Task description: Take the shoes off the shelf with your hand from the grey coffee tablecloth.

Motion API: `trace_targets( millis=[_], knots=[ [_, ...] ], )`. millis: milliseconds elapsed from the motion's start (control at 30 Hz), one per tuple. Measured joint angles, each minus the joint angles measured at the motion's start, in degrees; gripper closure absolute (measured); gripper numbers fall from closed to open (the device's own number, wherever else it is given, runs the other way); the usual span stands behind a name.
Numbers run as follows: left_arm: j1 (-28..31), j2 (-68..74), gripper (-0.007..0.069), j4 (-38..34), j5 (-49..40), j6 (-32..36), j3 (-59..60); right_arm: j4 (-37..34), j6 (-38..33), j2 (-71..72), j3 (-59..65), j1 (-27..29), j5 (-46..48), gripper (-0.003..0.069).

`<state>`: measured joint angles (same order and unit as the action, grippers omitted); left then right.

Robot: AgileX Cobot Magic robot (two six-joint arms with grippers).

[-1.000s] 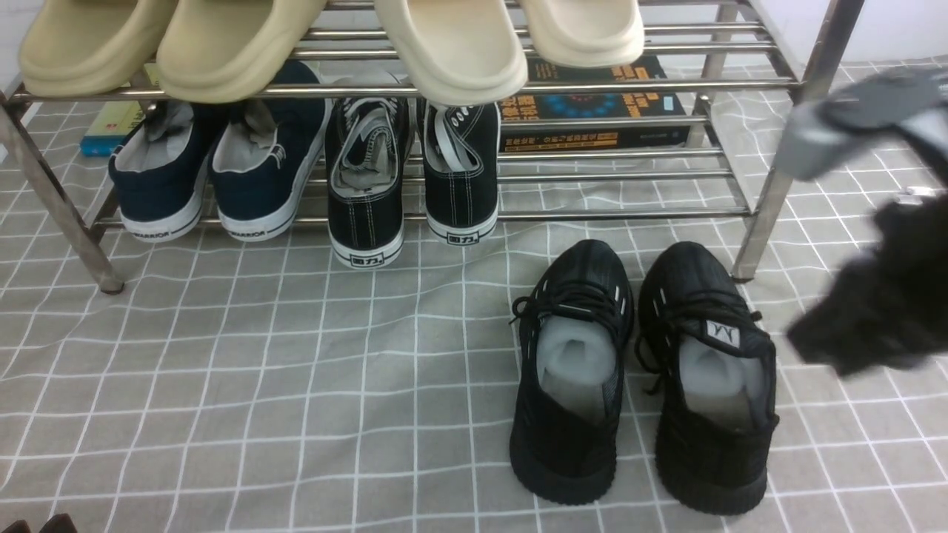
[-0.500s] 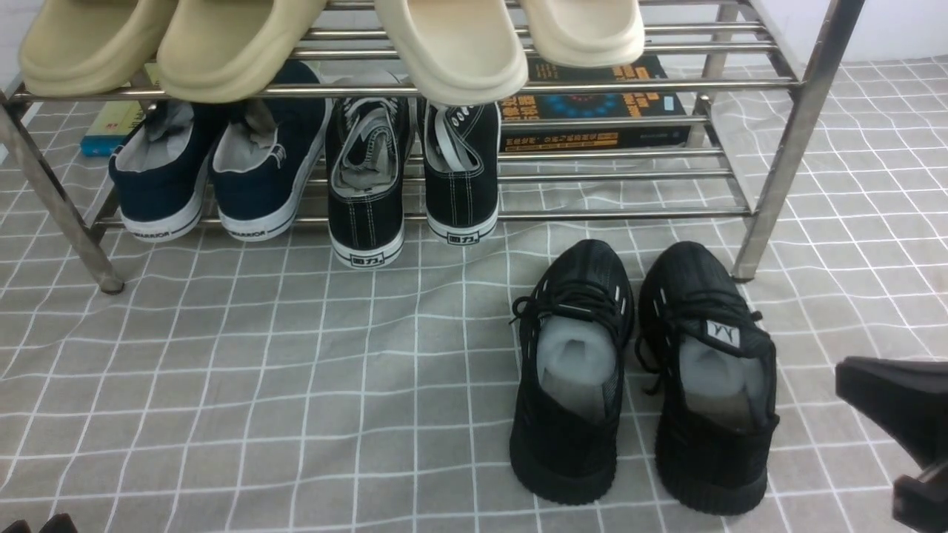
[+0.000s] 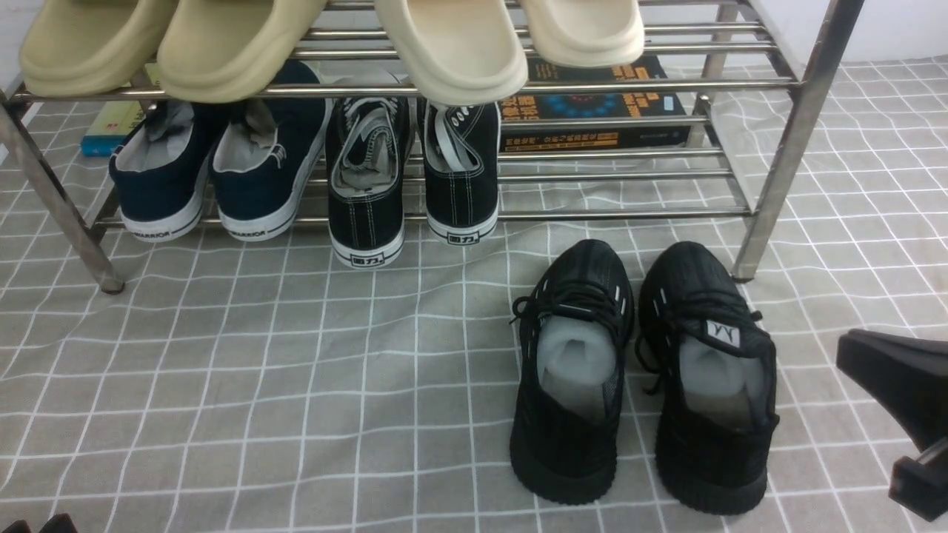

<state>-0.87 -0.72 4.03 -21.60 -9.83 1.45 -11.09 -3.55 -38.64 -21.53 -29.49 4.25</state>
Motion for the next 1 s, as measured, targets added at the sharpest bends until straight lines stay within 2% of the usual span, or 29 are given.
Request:
trace_targets(
  millis=[433, 667, 767, 800, 1000],
  knots=[
    [0.00, 0.00, 0.0384, 0.00, 0.00, 0.00, 0.00, 0.23, 0.00, 3.40, 0.95, 0.43, 1.23, 0.0659],
    [0.00, 0.00, 0.0384, 0.00, 0.00, 0.00, 0.00, 2.37, 0.00, 14.85, 9.56, 8.80, 2.32, 0.0654],
    [0.00, 0.00, 0.0384, 0.00, 0.00, 0.00, 0.00, 4.36, 0.00, 25.50, 16.15, 14.90, 4.92, 0.0649],
    [0.00, 0.00, 0.0384, 0.00, 0.00, 0.00, 0.00, 4.37, 0.00, 26.06, 16.84, 14.90, 5.06, 0.0649],
    [0.00, 0.00, 0.0384, 0.00, 0.00, 0.00, 0.00, 4.87, 0.05, 38.85, 22.92, 23.09, 10.92, 0.0644]
  ],
)
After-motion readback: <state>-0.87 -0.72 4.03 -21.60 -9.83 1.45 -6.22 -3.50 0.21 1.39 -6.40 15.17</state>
